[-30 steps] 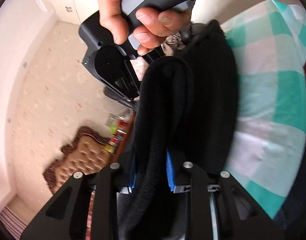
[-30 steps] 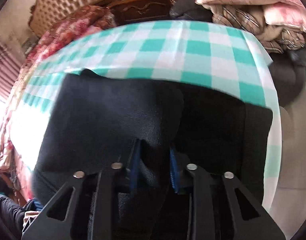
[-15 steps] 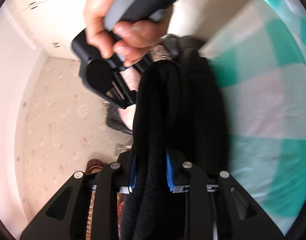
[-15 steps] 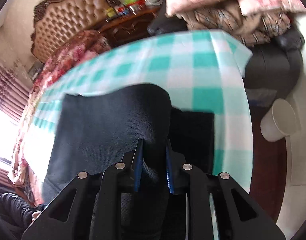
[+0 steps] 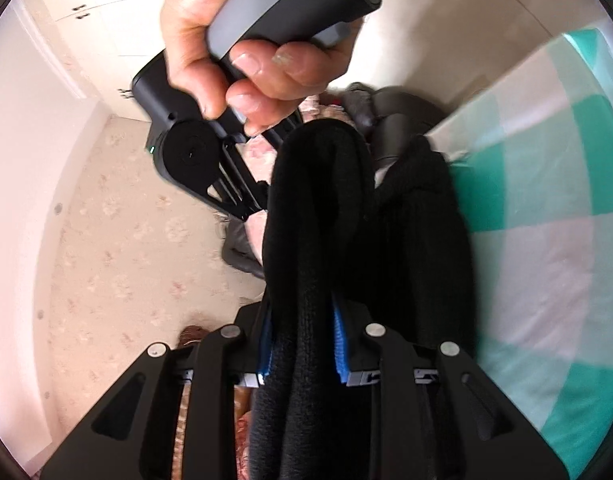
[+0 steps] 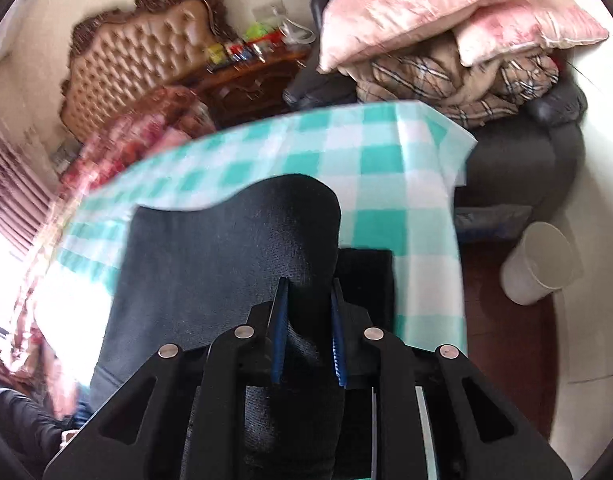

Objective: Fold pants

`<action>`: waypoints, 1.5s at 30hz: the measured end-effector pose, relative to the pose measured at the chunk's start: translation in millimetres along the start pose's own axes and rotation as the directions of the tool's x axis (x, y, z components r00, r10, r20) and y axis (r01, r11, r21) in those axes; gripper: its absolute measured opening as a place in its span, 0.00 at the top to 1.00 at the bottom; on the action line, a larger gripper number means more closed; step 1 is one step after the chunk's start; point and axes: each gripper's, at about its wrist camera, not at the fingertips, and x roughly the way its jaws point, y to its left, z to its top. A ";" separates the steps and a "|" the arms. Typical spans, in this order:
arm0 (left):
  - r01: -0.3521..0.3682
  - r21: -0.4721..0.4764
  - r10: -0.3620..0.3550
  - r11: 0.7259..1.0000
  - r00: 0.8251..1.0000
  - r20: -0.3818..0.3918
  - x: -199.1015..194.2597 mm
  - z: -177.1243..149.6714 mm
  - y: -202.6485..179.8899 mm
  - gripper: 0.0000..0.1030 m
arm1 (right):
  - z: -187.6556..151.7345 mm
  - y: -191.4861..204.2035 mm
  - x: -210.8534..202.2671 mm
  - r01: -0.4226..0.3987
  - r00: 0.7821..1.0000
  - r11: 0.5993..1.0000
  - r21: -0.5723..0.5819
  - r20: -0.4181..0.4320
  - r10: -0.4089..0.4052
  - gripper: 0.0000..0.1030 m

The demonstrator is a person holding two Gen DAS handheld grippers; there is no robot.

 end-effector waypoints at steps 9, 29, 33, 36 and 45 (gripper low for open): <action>0.013 -0.090 -0.004 0.996 0.994 0.106 -13.4 -19.2 16.1 0.16 | -24.8 14.6 -30.6 0.329 0.934 0.944 -0.003 0.151 -0.325 0.52; 0.461 -0.807 -0.567 0.369 0.800 0.198 39.2 -145.6 168.2 0.75 | -114.4 39.6 -14.7 0.335 0.903 0.937 0.099 0.250 -0.350 0.48; 0.522 -0.823 -0.665 0.224 0.699 0.262 126.8 -97.6 209.4 0.76 | -114.5 38.1 -15.3 0.304 0.912 0.943 0.134 0.243 -0.329 0.45; 0.553 -0.817 -0.740 0.166 0.617 0.267 193.5 -57.1 198.7 0.83 | -113.9 31.3 -13.1 0.281 0.919 0.945 0.165 0.238 -0.314 0.40; 0.472 -0.870 -0.835 0.142 0.530 0.151 257.0 -35.4 144.8 0.86 | -112.7 39.1 -10.2 0.335 0.902 0.927 0.169 0.228 -0.368 0.38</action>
